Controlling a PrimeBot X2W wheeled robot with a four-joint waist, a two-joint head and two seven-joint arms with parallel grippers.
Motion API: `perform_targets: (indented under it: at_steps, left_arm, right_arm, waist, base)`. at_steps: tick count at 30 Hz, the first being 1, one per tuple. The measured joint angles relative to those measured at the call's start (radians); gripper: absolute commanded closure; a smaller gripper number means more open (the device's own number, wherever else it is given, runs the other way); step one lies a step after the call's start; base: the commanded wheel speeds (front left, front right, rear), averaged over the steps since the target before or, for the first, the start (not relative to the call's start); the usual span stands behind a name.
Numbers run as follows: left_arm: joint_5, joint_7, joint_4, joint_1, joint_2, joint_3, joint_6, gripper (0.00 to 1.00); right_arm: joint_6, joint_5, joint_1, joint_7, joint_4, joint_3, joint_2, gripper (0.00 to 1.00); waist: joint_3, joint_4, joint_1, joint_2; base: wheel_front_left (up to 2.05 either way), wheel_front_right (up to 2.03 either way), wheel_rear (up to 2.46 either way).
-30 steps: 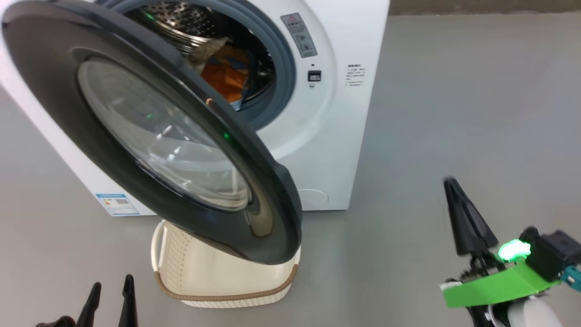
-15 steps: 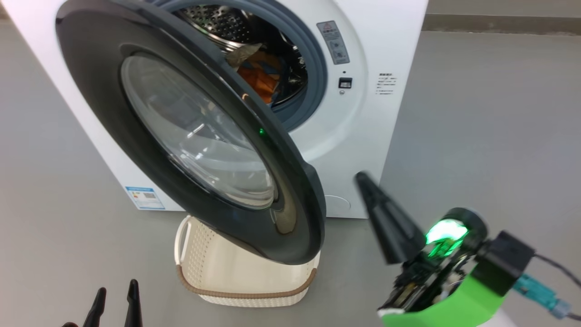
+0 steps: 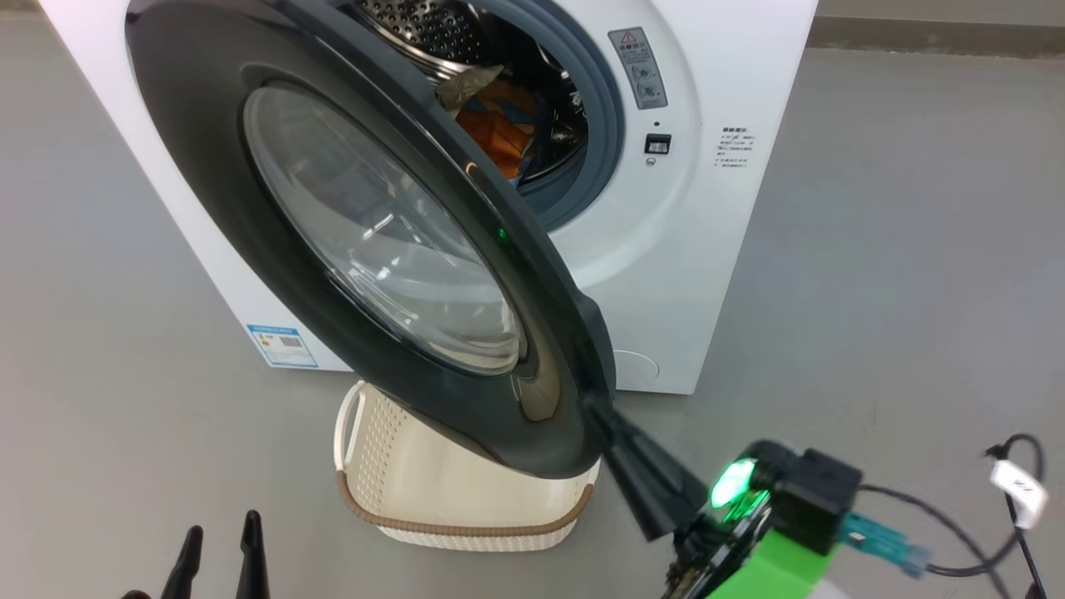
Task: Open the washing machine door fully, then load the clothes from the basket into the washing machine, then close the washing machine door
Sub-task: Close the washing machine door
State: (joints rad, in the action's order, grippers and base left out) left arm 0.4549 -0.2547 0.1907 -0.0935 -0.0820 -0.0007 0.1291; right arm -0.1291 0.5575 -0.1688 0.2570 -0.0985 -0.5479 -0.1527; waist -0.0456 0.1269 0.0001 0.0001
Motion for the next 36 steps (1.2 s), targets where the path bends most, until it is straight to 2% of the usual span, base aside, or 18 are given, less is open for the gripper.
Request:
perform_targets:
  at_steps: [9, 16, 36]
  left_arm:
    - [0.008, -0.001, 0.0, 0.011, 0.003, -0.01, 0.0, 0.0]
    - [0.015, 0.0, 0.0, 0.015, 0.004, -0.01, 0.0, 0.0]
    - [0.025, -0.001, -0.02, 0.058, 0.007, -0.015, 0.0, 0.0]
  right_arm:
    - [0.0, 0.021, -0.018, 0.0, 0.172, -0.045, -0.004, 1.0]
    - [0.0, 0.028, -0.046, 0.0, 0.258, -0.037, 0.002, 1.0]
    - [0.0, 0.034, -0.132, 0.0, 0.348, 0.076, 0.055, 1.0]
  waist:
    - [-0.022, 0.017, 0.0, 0.0]
    - [-0.035, 0.031, -0.0001, 0.0]
    - [-0.085, 0.032, -0.0001, 0.0]
  base:
    - [0.0, 0.0, 0.0]
    - [0.0, 0.0, 0.0]
    - [0.0, 0.0, 0.0]
